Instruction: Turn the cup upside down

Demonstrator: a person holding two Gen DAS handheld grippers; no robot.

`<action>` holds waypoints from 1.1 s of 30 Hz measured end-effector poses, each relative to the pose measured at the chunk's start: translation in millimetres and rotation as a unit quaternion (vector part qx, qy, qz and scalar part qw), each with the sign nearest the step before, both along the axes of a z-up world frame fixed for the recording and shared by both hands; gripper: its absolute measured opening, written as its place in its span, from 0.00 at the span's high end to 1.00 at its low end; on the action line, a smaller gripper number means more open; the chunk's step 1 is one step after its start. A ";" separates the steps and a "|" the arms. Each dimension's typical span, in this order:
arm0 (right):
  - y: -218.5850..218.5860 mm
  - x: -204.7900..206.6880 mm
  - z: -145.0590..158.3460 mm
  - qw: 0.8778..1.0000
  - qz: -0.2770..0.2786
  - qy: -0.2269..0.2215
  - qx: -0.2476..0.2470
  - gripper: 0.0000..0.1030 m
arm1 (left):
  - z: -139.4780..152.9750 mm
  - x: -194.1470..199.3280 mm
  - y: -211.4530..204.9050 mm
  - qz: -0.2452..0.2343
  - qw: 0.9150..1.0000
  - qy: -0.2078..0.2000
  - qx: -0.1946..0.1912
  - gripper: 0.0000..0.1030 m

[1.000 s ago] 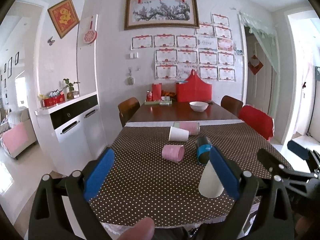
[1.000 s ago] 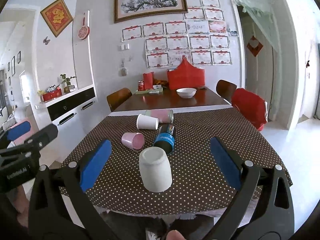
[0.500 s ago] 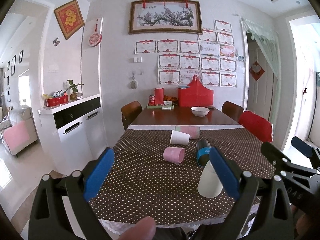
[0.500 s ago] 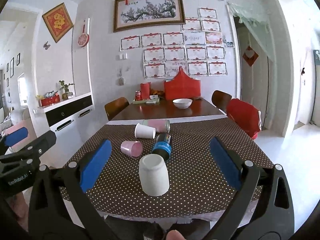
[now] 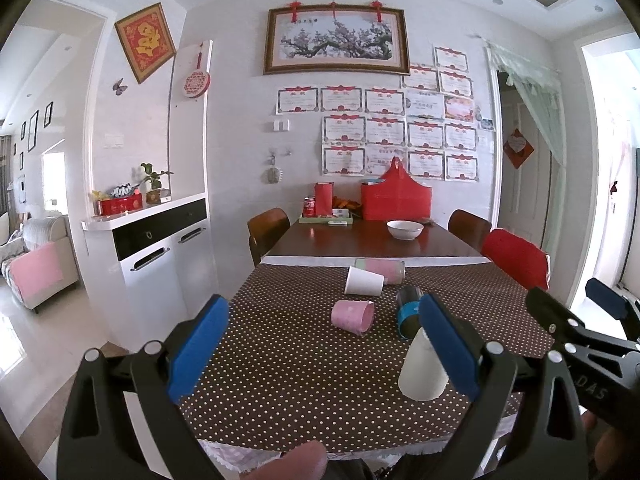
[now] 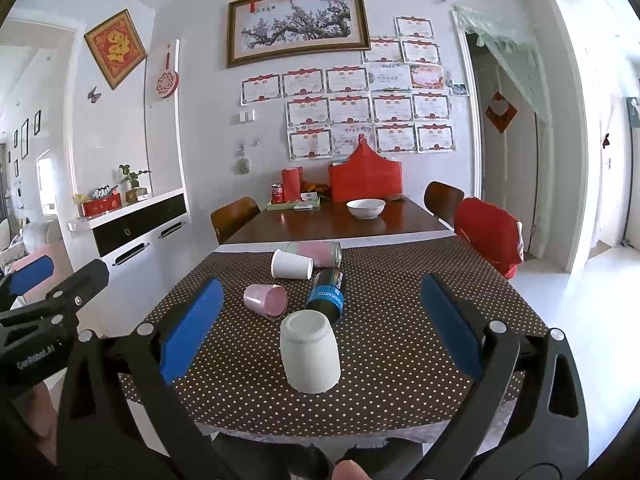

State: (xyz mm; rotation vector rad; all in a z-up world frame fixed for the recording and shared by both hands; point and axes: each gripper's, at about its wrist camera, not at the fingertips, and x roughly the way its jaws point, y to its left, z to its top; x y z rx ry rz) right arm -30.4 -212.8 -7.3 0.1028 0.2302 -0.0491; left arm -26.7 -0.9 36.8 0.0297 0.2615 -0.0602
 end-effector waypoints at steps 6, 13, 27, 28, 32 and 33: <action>-0.2 0.2 -0.8 1.000 0.001 0.002 0.001 0.06 | 0.1 1.5 -0.1 -0.002 1.000 0.001 -0.001 0.08; -0.7 1.4 -1.8 1.000 0.002 0.003 0.003 0.06 | 0.0 3.1 1.1 0.000 1.000 0.002 0.000 0.08; -1.7 2.9 -5.0 1.000 0.004 0.007 0.007 0.06 | -0.5 3.4 2.1 0.000 1.000 0.001 0.000 0.08; -1.7 2.8 -4.4 1.000 0.004 0.007 0.007 0.06 | -0.5 3.3 2.0 0.001 1.000 0.001 0.000 0.08; -2.4 5.3 -6.3 1.000 0.005 0.010 0.009 0.06 | 2.6 2.8 5.3 0.007 1.000 -0.006 -0.001 0.08; -2.9 5.6 -6.8 1.000 0.005 0.010 0.009 0.06 | 3.5 2.4 5.9 0.009 1.000 -0.007 -0.001 0.08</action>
